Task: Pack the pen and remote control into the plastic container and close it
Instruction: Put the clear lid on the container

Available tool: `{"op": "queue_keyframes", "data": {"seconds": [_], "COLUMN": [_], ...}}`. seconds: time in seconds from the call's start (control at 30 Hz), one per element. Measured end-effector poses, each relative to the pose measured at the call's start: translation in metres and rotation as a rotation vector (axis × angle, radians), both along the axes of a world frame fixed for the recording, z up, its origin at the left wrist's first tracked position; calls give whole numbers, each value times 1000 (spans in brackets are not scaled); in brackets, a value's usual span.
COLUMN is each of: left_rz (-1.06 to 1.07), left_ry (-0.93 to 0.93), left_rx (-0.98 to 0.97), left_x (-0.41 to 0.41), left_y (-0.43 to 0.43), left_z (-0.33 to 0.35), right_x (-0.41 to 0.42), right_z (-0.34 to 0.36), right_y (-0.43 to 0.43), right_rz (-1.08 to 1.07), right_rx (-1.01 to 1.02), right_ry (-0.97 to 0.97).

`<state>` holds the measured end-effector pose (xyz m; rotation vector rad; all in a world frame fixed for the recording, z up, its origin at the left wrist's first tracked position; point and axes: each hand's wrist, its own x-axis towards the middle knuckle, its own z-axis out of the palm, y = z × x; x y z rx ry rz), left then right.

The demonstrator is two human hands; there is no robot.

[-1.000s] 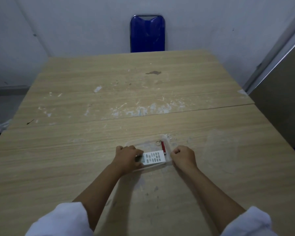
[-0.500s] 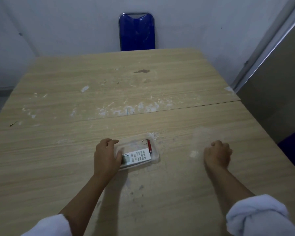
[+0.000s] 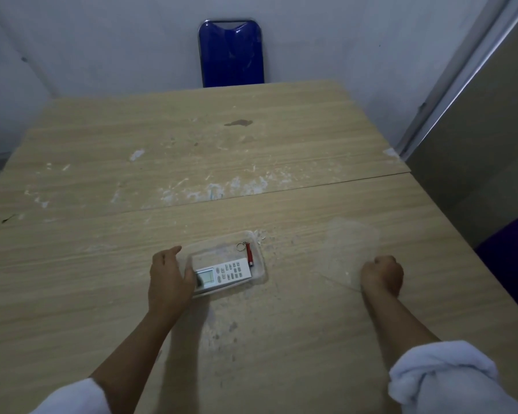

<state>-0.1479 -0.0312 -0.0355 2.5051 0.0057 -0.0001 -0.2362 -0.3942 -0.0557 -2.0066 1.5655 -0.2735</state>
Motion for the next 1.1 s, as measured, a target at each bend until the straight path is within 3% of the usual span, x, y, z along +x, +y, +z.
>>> {"op": "queue_keyframes", "data": {"seconds": [0.2, 0.37, 0.43, 0.57, 0.67, 0.8, 0.97, 1.1], "left_rz": [46, 11, 59, 145, 165, 249, 335, 331], "left_ry": [-81, -78, 88, 684, 902, 865, 779, 736], "left_rx": [-25, -354, -557, -1062, -1271, -1334, -1318, -1215], "left_x": [5, 15, 19, 27, 31, 33, 31, 23], "left_y": [0, -13, -19, -19, -11, 2, 20, 27], "left_z": [20, 58, 74, 96, 98, 88, 75, 64], "right_x": [22, 44, 47, 44, 38, 32, 30, 39], "right_z": [32, 71, 86, 103, 103, 98, 91, 77], "right_y": [23, 69, 94, 142, 172, 199, 210, 206], "right_rz": [64, 325, 468, 775, 984, 1142, 1182, 1047], "right_rx": [-28, -90, -142, -252, -322, -376, -350, -177], "right_ry": [-276, -485, -528, -581, -556, -525, -487, -238]}}
